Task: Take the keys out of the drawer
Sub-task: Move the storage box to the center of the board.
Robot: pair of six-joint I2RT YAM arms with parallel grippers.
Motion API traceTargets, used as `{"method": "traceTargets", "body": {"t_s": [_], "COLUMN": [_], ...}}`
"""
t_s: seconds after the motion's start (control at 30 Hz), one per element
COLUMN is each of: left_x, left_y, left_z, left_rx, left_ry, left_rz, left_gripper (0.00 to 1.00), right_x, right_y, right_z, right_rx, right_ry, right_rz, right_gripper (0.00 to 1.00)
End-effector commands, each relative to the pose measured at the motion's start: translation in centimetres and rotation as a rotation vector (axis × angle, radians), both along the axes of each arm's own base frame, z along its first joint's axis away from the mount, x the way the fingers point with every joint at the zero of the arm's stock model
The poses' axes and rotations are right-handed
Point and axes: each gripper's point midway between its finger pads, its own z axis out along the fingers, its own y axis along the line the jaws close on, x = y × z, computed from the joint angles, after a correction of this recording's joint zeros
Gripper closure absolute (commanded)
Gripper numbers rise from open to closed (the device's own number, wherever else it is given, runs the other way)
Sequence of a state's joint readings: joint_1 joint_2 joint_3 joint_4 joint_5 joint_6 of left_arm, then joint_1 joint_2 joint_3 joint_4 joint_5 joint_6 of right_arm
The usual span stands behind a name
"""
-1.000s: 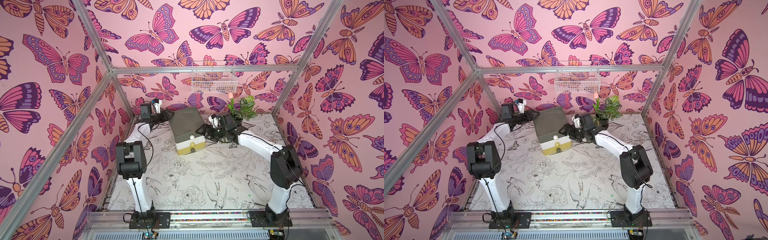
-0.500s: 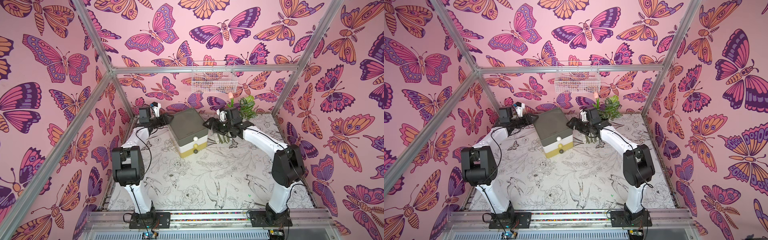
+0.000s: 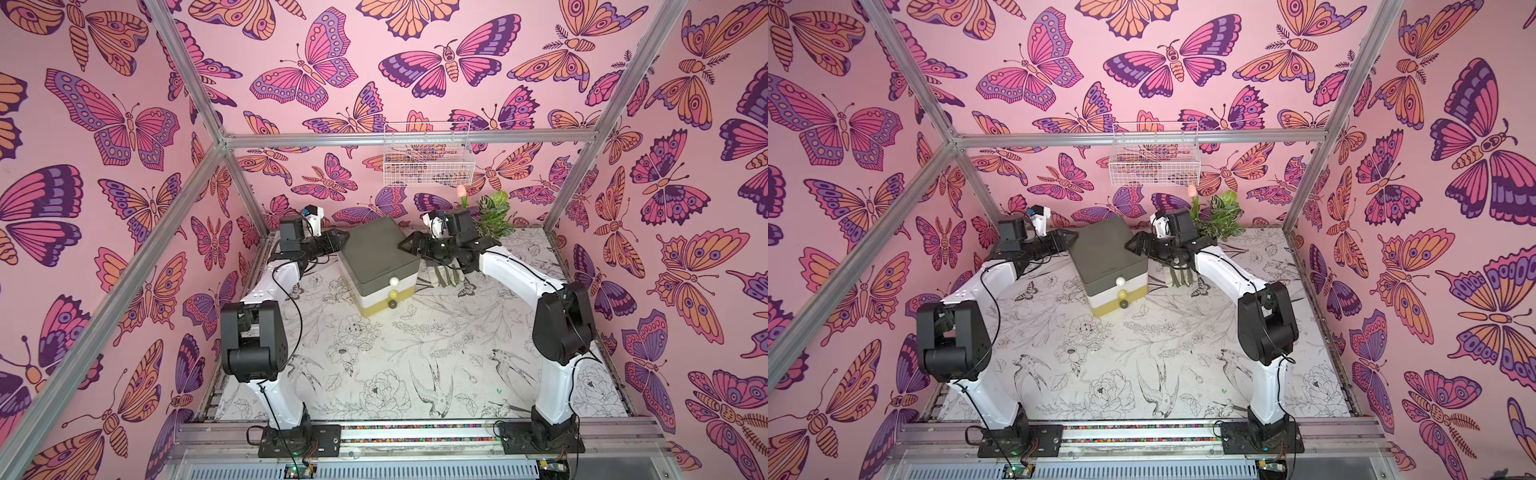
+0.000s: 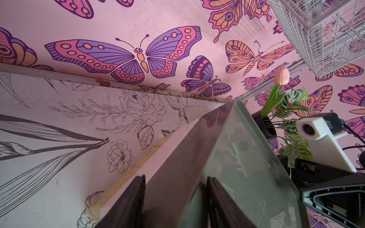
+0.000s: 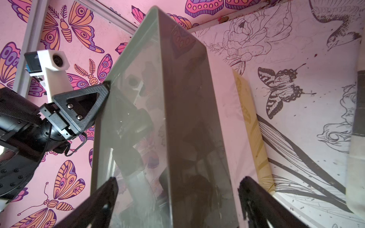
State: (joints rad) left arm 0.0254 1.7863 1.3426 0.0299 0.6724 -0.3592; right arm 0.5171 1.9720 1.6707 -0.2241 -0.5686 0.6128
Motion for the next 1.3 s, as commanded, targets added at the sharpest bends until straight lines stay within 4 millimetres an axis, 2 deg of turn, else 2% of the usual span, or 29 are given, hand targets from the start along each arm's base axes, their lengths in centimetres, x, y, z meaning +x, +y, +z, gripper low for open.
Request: {"method": "traceTargets", "body": {"t_s": [0.0,0.13,0.3,0.47,0.67,0.9,1.13,1.27], "left_x": [-7.4,-7.9,-7.1,-6.4,-6.1,-6.0,-7.0,-7.8], "left_y": [-6.7,-6.7,-6.7,-7.0,-7.1,-7.8,-9.6,-9.5], "left_z": [-6.6,-6.8,-7.3,-7.4,-7.3,-6.8,-7.0,-7.1], "left_rx": [-0.101,-0.096,-0.08,-0.081,-0.085,-0.103,-0.1,-0.092], "left_ry": [0.339,0.347,0.357,0.359,0.362,0.362,0.377,0.397], "left_rz": [-0.235,-0.234,-0.242,-0.258,-0.27,-0.288,-0.324,-0.309], "left_gripper": [0.46,0.46,0.46,0.45,0.45,0.45,0.45,0.45], "right_x": [0.2,-0.3,-1.6,-3.9,-6.3,-9.4,-9.2,-7.6], "right_y": [0.3,0.5,0.9,1.9,1.4,1.8,-0.5,-1.4], "right_z": [0.7,0.5,0.8,0.9,0.8,0.4,0.1,0.5], "right_rx": [0.019,0.027,0.054,0.031,-0.018,-0.061,-0.15,-0.134], "right_ry": [-0.017,0.007,0.05,0.089,0.127,0.158,0.115,0.108], "right_rz": [0.023,0.033,0.032,0.04,-0.014,-0.012,-0.055,-0.058], "right_gripper": [0.01,0.01,0.01,0.01,0.01,0.01,0.01,0.01]}}
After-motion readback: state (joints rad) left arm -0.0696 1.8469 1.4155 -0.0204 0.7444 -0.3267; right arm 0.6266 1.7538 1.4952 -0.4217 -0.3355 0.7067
